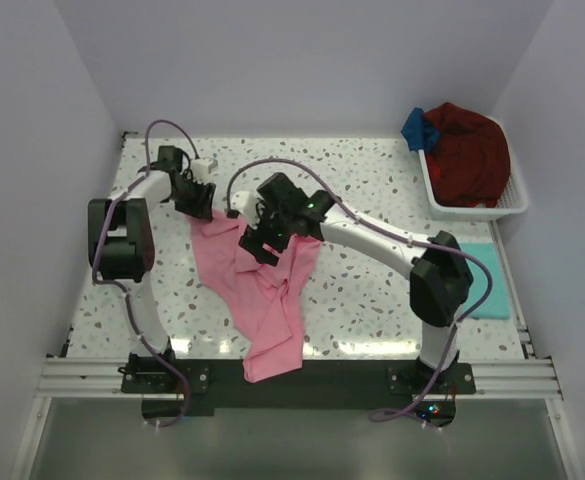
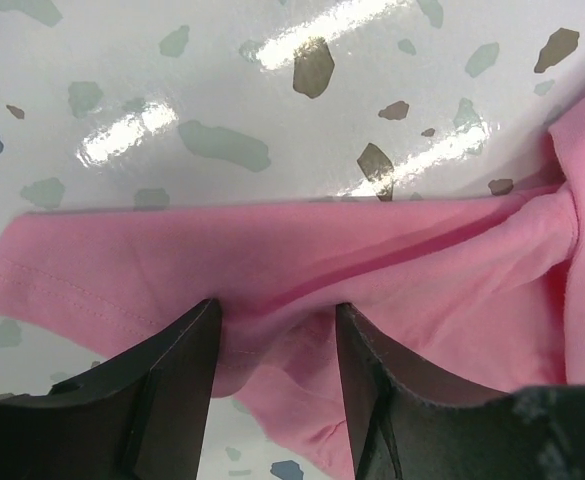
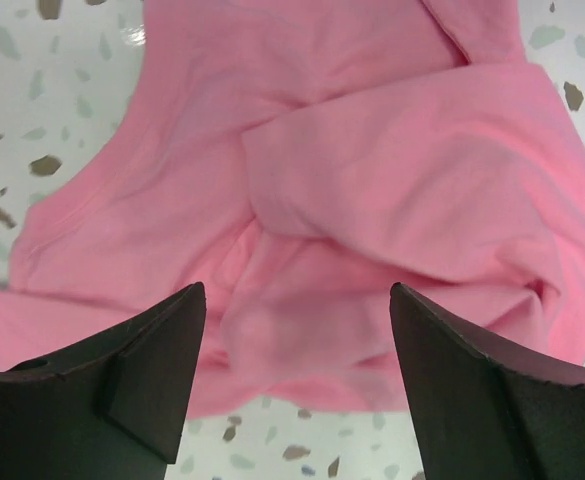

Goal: Fold and stack the t-shirts
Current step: Flatten the tshirt out

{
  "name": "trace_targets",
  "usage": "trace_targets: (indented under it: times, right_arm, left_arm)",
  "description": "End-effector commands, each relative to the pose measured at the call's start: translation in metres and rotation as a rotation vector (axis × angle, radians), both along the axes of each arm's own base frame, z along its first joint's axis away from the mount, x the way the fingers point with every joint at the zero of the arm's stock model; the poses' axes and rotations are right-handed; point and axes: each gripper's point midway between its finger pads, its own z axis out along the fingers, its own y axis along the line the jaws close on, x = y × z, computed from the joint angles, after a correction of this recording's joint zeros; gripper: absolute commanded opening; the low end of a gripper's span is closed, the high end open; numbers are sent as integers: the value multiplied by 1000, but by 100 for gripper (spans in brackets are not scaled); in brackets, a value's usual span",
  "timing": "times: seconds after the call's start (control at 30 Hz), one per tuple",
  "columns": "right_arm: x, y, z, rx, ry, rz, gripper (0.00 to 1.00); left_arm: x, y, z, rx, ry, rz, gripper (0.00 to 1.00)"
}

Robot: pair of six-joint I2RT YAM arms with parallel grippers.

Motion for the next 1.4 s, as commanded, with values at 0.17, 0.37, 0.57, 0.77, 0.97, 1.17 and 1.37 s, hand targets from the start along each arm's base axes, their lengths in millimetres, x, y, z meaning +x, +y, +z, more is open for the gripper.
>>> trace_targets:
  times: [0.17,0.37,0.57,0.77,0.97,1.17,1.37]
  right_arm:
    - [12,72,-28,-66,-274,81,80]
    - [7,92,-51,-145,-405,160,71]
    - [11,93,-78,-227,-453,215,66]
    - [13,91,-94,-281,-494,257,58]
    - [26,83,-77,-281,-568,206,42]
    - [59,62,-49,-288,-597,126,0]
    - [82,43,-13,-211,-539,53,0]
  left_arm:
    - [-16,8,8,-144,53,91,59]
    - [-19,18,10,-184,63,110,59]
    - [-18,25,13,-192,56,119,60]
    - [-16,26,8,-196,62,123,60]
    - [-16,29,4,-183,64,125,60]
    - [-14,30,0,-179,70,132,59]
    - [-13,33,0,-166,65,131,59]
